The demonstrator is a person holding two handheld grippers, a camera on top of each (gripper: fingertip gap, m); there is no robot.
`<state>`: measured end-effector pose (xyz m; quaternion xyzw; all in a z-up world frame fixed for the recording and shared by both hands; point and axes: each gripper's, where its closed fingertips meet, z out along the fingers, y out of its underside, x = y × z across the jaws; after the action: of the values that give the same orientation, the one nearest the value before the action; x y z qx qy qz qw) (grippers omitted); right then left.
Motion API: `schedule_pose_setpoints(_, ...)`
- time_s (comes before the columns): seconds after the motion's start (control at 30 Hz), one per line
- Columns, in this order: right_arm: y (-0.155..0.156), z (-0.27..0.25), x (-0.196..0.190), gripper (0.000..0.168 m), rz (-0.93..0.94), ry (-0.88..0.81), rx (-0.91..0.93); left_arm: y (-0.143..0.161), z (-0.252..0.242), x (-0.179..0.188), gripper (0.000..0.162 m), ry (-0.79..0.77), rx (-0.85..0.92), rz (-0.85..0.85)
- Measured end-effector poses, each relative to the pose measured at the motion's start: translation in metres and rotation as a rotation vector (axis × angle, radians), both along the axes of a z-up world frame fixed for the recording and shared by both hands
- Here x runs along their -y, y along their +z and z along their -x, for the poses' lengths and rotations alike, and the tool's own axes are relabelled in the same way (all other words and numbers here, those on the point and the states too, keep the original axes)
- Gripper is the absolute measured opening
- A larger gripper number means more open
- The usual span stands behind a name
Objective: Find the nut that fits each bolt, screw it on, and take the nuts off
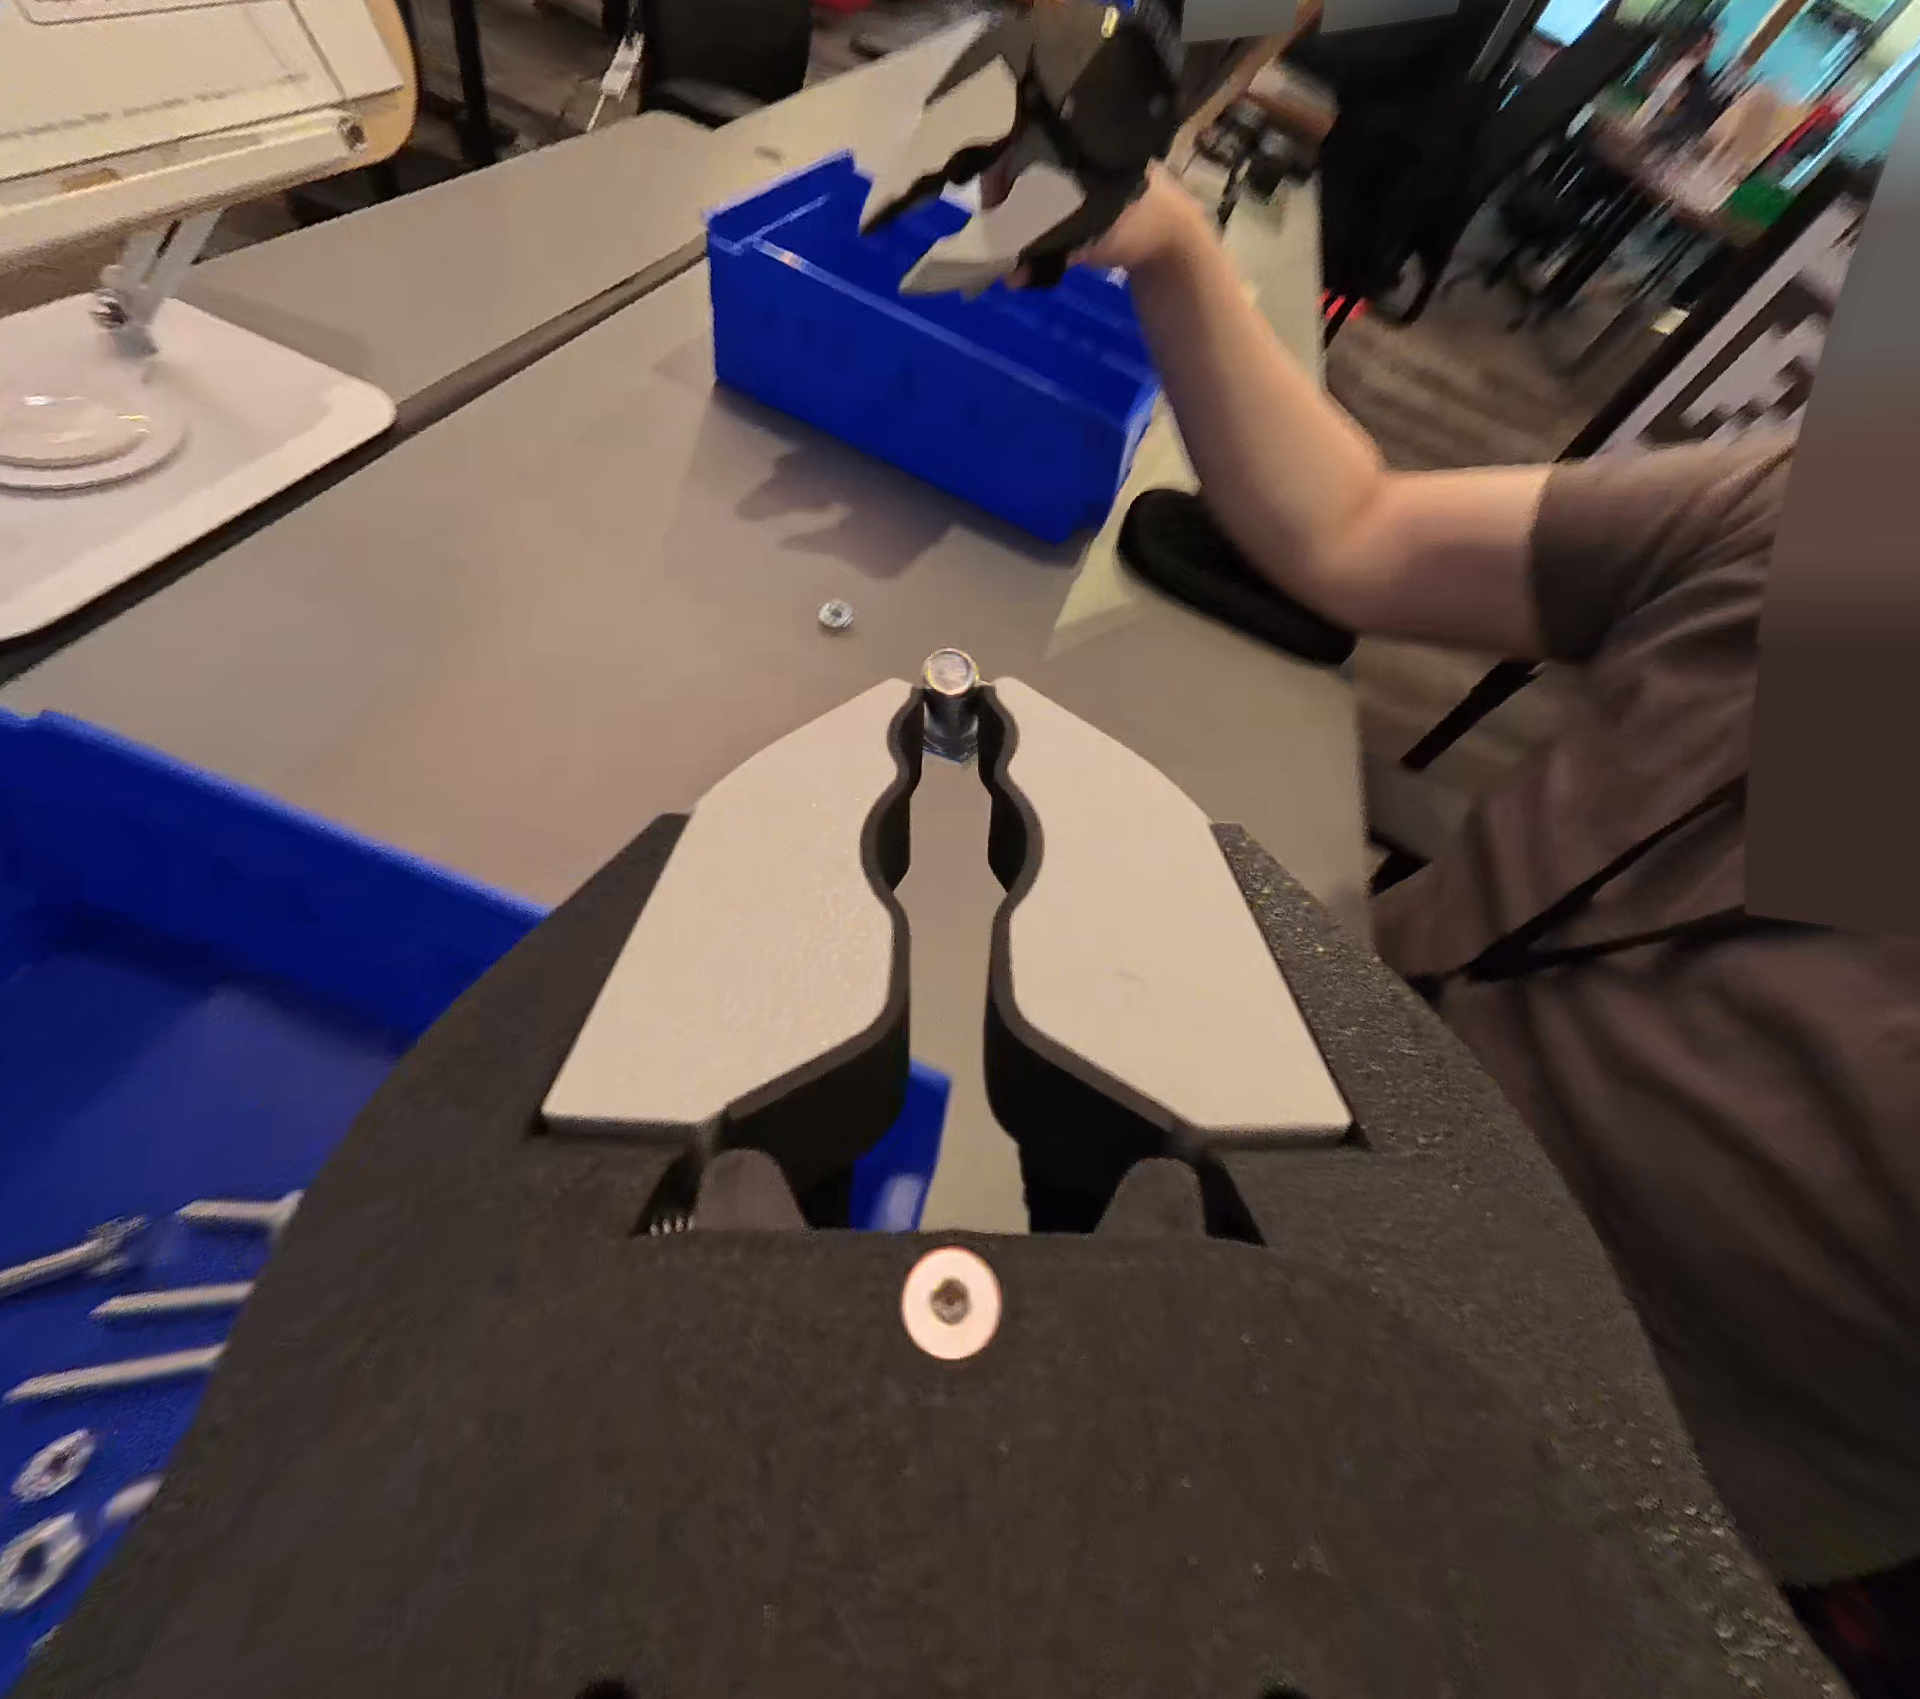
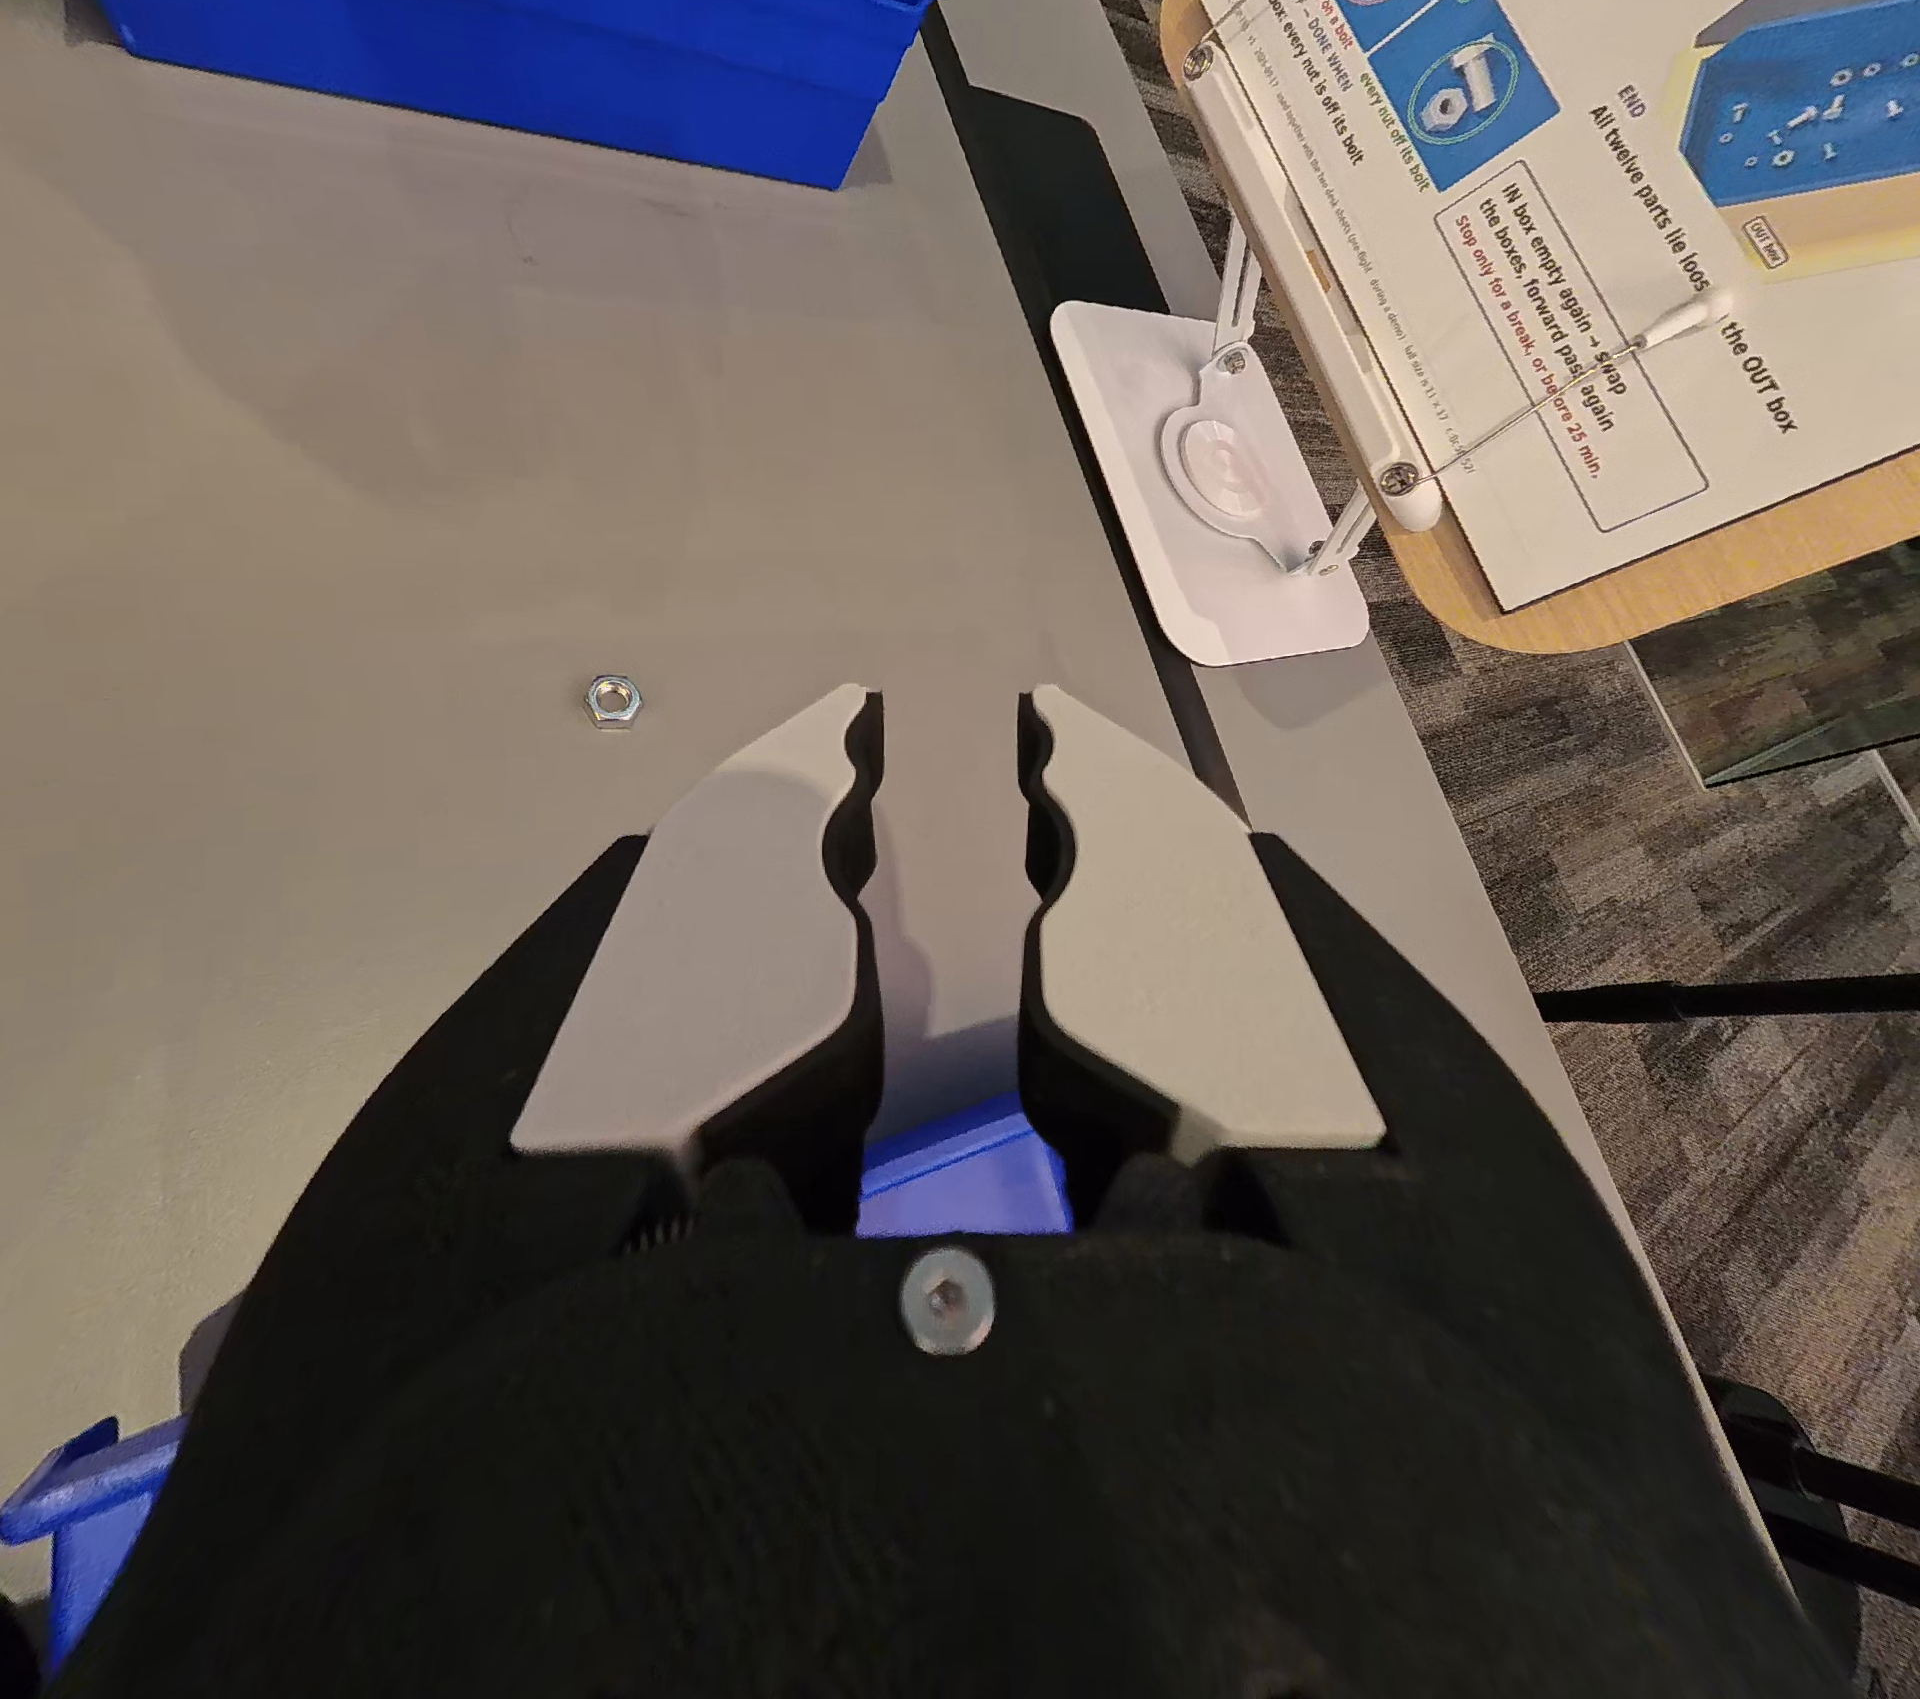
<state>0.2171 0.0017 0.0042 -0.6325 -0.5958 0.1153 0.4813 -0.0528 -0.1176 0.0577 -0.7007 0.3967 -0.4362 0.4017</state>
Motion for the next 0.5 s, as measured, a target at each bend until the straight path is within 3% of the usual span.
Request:
schedule_pose_setpoints(0.07,0.0,0.0,0.0,0.025,0.0,0.0,0.001,0.009,-0.007,0.001,0.009,-0.023,0.078,0.037)
schedule_pose_setpoints(0.13,0.001,-0.001,0.0,0.025,0.0,0.0,-0.002,0.006,-0.014,-0.001,0.009,-0.01,0.045,0.016)
schedule_pose_setpoints(0.3,0.001,-0.001,-0.001,0.025,0.0,-0.003,-0.008,-0.051,-0.053,-0.018,0.009,0.221,-0.401,-0.005)
schedule_pose_setpoints(0.5,-0.002,0.002,0.002,0.025,-0.005,0.008,0.021,-0.11,-0.157,-0.006,0.009,0.077,-0.481,-0.1)
